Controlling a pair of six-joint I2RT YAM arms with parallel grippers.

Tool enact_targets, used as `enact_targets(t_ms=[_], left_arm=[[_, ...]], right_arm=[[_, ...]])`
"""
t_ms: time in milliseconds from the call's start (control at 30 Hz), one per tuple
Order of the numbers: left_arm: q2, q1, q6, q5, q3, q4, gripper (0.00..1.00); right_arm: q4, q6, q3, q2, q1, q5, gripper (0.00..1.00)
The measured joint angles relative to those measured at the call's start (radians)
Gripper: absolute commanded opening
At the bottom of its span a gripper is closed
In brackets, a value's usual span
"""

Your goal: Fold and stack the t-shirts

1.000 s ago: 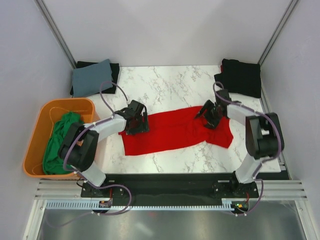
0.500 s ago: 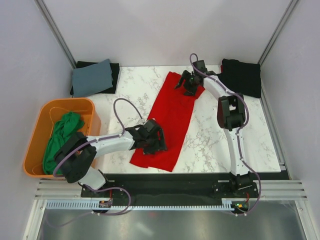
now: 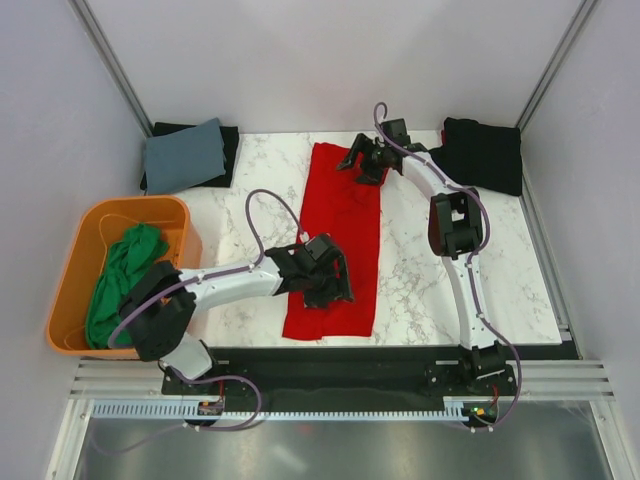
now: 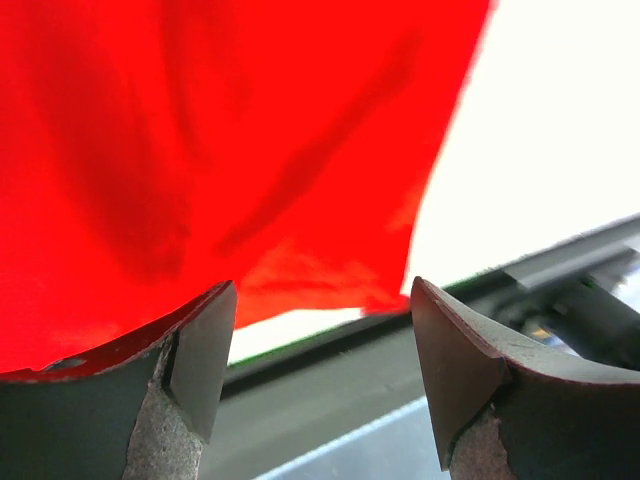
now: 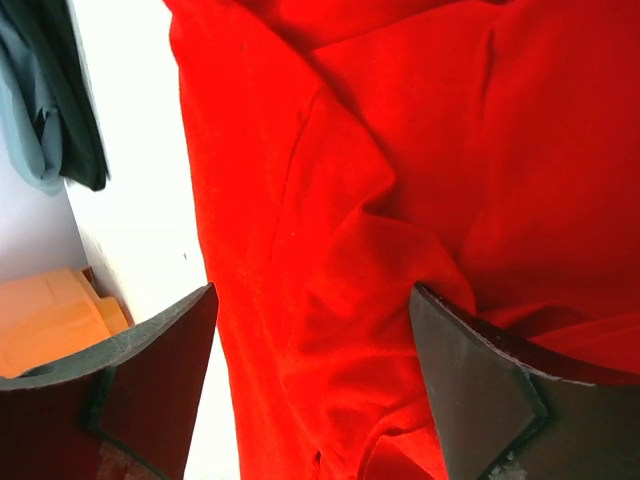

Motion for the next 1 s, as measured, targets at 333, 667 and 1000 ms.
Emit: enact_targets(t_ms=[333, 667, 1000], left_arm=[[-0.356, -0.036, 0.023, -0.168, 0.064, -0.187, 0.8], [-0.718, -0.034, 0.003, -0.265, -0.221, -0.302, 0.82], [-0.746, -0.032, -0.046, -0.316, -0.35, -0.32, 0.82]], right_arm=[[-0.068, -0.086, -0.284, -0.413, 0.024, 0.104, 0.89], [-0.016, 0.056, -1.332, -1.429, 0.296, 0.4, 0.8], [0.087, 0.323, -1.913, -1.657, 0.489, 0.406, 0.71]])
